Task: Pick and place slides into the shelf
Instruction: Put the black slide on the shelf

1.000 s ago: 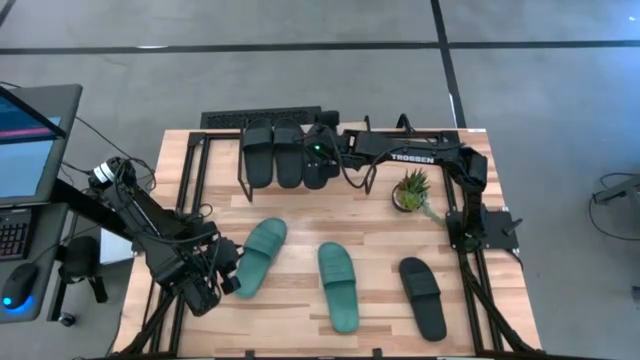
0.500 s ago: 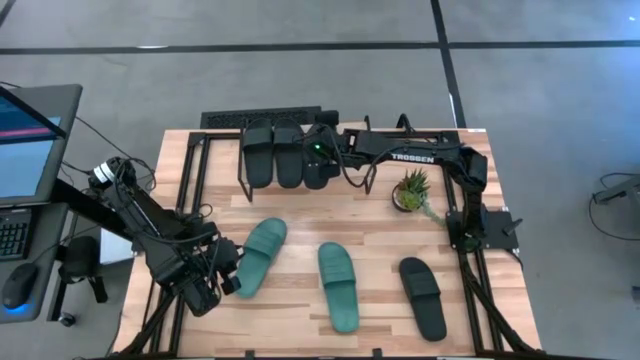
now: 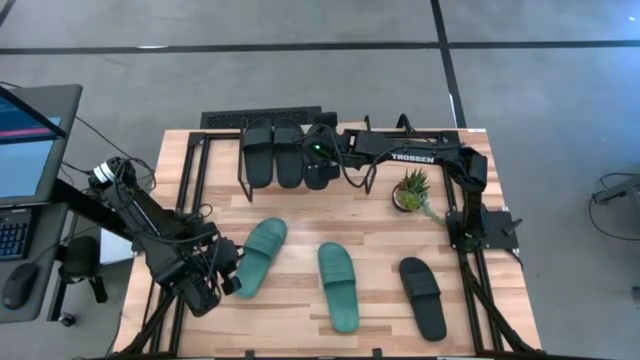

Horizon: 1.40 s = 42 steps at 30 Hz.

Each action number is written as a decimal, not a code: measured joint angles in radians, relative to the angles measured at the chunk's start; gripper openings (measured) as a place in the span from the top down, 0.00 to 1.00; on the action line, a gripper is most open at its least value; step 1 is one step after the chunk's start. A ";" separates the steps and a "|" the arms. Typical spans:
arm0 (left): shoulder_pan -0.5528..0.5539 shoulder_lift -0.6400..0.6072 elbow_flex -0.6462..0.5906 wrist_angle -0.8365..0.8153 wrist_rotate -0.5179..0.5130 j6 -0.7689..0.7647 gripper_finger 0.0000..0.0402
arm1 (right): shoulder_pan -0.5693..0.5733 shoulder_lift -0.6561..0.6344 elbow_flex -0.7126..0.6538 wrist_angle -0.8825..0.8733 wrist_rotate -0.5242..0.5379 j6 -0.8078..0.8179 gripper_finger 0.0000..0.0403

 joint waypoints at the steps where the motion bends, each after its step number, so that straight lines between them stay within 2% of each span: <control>1: 0.000 0.000 0.000 0.000 0.000 0.000 0.78 | 0.000 0.000 0.000 0.000 0.000 0.000 0.79; 20: 0.000 0.000 0.000 0.011 0.000 0.000 0.78 | 0.027 0.000 0.000 -0.015 0.027 0.000 0.79; 31: 0.000 0.000 0.000 0.019 0.000 0.000 0.78 | 0.024 -0.002 0.110 -0.090 0.013 0.037 0.79; 42: 0.000 0.000 0.000 0.019 0.000 0.001 0.78 | 0.056 -0.001 0.123 -0.180 0.007 0.071 0.79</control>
